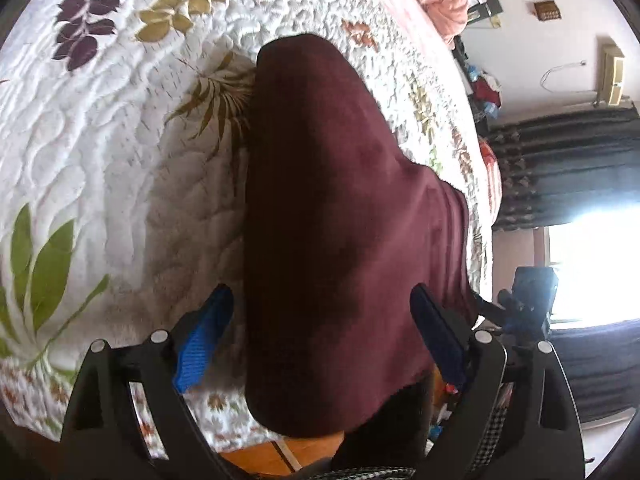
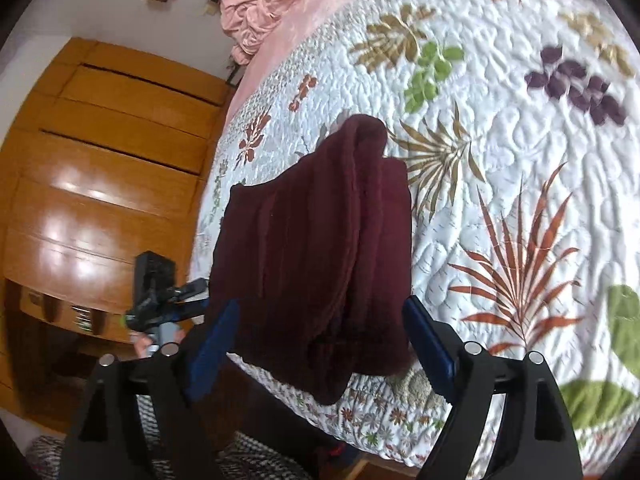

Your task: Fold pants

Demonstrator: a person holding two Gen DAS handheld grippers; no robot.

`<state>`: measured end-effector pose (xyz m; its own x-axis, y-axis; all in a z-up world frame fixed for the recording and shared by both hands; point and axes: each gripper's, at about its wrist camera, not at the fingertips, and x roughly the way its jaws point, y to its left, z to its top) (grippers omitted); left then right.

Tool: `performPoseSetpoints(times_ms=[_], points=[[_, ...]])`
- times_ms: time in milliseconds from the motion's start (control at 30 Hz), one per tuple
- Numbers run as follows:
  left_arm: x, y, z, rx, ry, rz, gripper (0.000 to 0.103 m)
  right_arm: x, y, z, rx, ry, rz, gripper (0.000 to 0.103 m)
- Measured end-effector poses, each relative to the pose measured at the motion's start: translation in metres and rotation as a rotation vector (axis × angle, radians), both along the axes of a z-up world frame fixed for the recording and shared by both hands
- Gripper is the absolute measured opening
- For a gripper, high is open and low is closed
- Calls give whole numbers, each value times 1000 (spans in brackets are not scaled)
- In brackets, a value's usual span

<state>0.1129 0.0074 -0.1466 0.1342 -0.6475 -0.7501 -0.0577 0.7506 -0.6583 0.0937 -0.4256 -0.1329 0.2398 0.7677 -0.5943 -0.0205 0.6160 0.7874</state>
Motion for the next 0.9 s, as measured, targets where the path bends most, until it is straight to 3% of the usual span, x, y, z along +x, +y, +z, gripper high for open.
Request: performPoseSetpoints(times_ms=[267, 367, 467, 533, 600, 667, 767, 900], points=[[15, -10, -33, -107, 61, -24, 87, 26, -1, -47, 133, 106, 46, 92], [21, -16, -38, -111, 79, -35, 79, 35, 10, -60, 193, 117, 84, 93], [28, -24, -40, -101, 93, -37, 70, 45, 21, -59, 179, 89, 92, 92], [28, -23, -41, -93, 109, -19, 58, 44, 27, -52, 105, 56, 106, 74], [24, -16, -38, -118, 106, 9, 44, 41, 30, -47, 45, 32, 102, 50], [21, -13, -35, -155, 95, 38, 36, 33, 25, -39, 74, 11, 73, 43], [17, -21, -21, -144, 29, 54, 34, 25, 29, -19, 41, -50, 73, 41], [22, -32, 5, -191, -50, 39, 33, 30, 31, 9, 3, -113, 69, 40]])
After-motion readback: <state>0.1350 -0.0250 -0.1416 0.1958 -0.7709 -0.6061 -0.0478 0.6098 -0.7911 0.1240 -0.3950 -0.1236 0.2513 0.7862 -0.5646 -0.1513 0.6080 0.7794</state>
